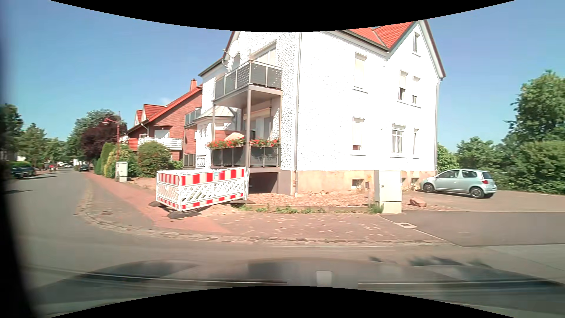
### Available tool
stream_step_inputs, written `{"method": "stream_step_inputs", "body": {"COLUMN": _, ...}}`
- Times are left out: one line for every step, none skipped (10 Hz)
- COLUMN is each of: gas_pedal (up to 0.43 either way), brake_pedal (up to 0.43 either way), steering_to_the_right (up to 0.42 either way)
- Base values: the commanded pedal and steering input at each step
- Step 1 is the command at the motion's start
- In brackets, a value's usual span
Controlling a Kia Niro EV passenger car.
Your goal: Follow the waypoints while adhering to traffic rules and regulations
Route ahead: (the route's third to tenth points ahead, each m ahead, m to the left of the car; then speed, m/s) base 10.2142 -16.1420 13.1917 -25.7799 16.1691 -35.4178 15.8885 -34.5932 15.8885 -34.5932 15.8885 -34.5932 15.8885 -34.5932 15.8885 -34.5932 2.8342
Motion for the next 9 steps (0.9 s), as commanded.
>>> {"method": "stream_step_inputs", "body": {"gas_pedal": 0.000, "brake_pedal": 0.006, "steering_to_the_right": 0.793}}
{"method": "stream_step_inputs", "body": {"gas_pedal": 0.000, "brake_pedal": 0.006, "steering_to_the_right": 0.783}}
{"method": "stream_step_inputs", "body": {"gas_pedal": 0.000, "brake_pedal": 0.006, "steering_to_the_right": 0.778}}
{"method": "stream_step_inputs", "body": {"gas_pedal": 0.020, "brake_pedal": 0.006, "steering_to_the_right": 0.777}}
{"method": "stream_step_inputs", "body": {"gas_pedal": 0.039, "brake_pedal": 0.006, "steering_to_the_right": 0.776}}
{"method": "stream_step_inputs", "body": {"gas_pedal": 0.079, "brake_pedal": 0.012, "steering_to_the_right": 0.772}}
{"method": "stream_step_inputs", "body": {"gas_pedal": 0.079, "brake_pedal": 0.006, "steering_to_the_right": 0.767}}
{"method": "stream_step_inputs", "body": {"gas_pedal": 0.087, "brake_pedal": 0.006, "steering_to_the_right": 0.766}}
{"method": "stream_step_inputs", "body": {"gas_pedal": 0.087, "brake_pedal": 0.006, "steering_to_the_right": 0.766}}
